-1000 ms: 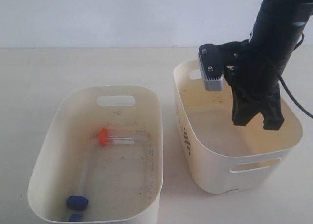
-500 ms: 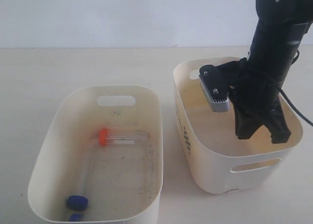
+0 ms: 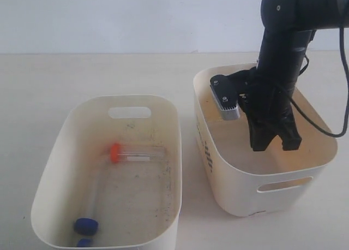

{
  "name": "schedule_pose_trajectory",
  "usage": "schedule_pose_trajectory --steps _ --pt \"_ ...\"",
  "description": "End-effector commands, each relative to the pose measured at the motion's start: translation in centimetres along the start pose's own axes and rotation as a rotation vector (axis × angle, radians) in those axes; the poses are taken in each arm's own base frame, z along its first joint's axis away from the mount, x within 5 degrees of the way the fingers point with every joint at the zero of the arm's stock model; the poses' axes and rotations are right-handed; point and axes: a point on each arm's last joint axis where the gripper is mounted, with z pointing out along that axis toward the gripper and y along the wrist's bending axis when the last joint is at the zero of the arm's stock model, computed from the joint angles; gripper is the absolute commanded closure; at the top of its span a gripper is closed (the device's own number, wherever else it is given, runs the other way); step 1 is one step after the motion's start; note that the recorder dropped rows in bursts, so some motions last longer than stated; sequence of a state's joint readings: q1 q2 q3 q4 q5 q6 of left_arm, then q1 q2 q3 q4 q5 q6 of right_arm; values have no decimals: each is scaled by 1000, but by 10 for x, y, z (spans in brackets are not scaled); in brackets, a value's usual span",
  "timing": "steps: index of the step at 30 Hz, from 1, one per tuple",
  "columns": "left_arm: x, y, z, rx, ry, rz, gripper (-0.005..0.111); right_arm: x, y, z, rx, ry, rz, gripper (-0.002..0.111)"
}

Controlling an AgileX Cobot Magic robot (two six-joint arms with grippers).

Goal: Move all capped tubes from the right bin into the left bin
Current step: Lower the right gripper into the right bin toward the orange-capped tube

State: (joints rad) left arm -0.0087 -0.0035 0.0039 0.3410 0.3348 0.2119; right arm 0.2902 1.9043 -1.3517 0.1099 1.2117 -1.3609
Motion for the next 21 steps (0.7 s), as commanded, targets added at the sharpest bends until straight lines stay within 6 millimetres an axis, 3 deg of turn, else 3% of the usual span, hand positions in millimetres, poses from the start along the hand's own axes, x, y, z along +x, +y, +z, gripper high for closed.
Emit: schedule_pose_trajectory --steps 1,3,5,10,12,21 --pt "-1 1 0 1 -6 -4 103 -2 -2 6 -31 -19 1 108" --pt "-1 1 0 1 -6 -4 103 -3 -2 6 -31 -20 1 106" --pt "-1 1 0 1 -6 -4 103 -3 -2 6 -31 -20 1 97" --pt "-1 1 0 1 -6 -4 103 -4 -2 6 -35 -37 8 52" --pt "-1 1 0 1 -6 -4 103 -4 -2 6 -35 -42 10 40" --pt "-1 1 0 1 -6 -4 103 -8 0 9 -56 -81 30 37"
